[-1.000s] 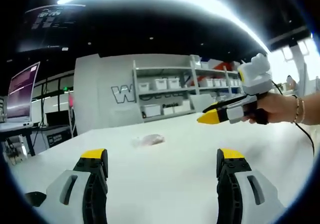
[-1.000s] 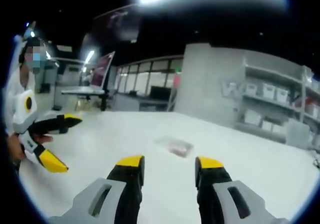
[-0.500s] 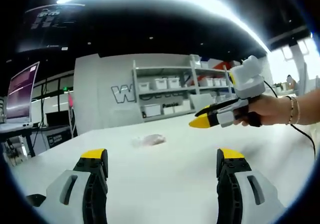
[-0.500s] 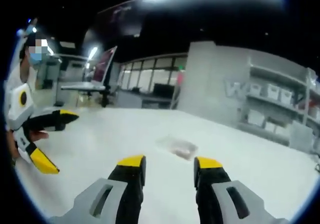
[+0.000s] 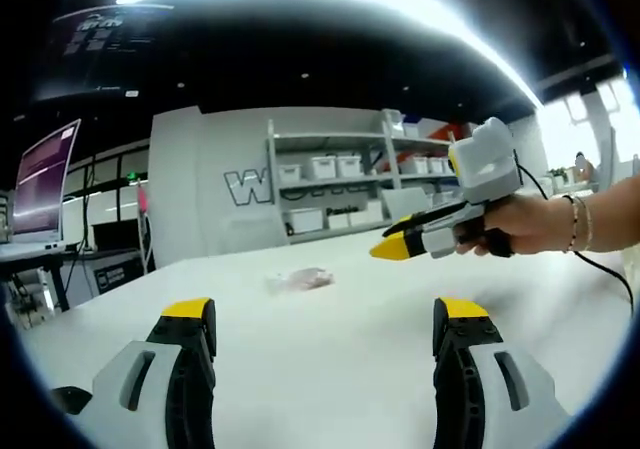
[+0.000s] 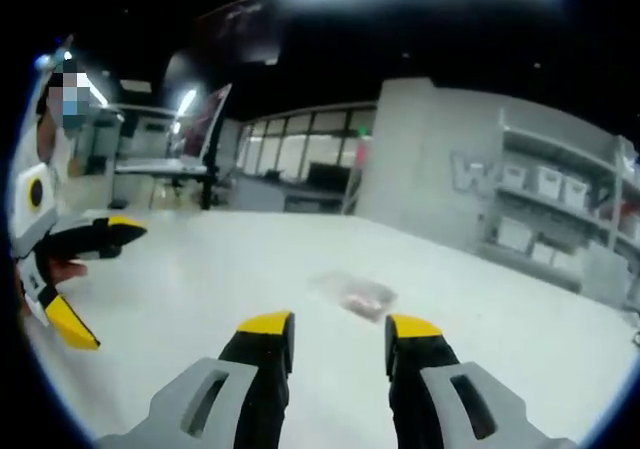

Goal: Open the resealable bag by pulling the two sides of the seal apart until the entire bag opening is separated and visibly accessible.

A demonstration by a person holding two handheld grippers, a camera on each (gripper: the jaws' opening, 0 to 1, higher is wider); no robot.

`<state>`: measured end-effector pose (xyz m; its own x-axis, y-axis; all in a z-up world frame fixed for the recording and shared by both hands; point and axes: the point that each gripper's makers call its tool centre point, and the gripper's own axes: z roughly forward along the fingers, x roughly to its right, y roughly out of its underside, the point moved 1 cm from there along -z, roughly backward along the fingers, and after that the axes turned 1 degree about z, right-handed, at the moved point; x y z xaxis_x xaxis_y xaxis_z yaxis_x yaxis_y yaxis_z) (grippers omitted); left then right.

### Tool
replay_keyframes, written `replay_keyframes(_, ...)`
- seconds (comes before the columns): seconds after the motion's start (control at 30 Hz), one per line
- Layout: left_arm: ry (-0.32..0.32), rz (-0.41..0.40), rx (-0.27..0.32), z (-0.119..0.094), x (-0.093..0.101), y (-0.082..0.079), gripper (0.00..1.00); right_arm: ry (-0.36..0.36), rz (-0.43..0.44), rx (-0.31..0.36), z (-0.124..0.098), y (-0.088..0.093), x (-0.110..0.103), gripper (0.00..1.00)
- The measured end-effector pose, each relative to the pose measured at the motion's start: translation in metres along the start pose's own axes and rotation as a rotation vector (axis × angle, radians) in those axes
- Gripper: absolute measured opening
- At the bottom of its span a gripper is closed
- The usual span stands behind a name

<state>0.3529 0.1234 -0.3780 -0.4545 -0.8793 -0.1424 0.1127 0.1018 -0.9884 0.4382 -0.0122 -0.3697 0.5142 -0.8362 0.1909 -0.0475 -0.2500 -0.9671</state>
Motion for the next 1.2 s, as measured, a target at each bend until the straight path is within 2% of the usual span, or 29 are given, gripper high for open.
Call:
replay_keyframes(0.37,-0.003,-0.009,-0.007,0.003,-0.002,0.005,0.88,-0.012,-0.012,-0.013,0.012,0.003,0.002,0.33)
replay_keyframes(1.2,-0.004,-0.006,-0.009,0.011,-0.005,0.002,0.88,-0.035,-0.042,-0.047,0.049,0.001,0.012,0.31)
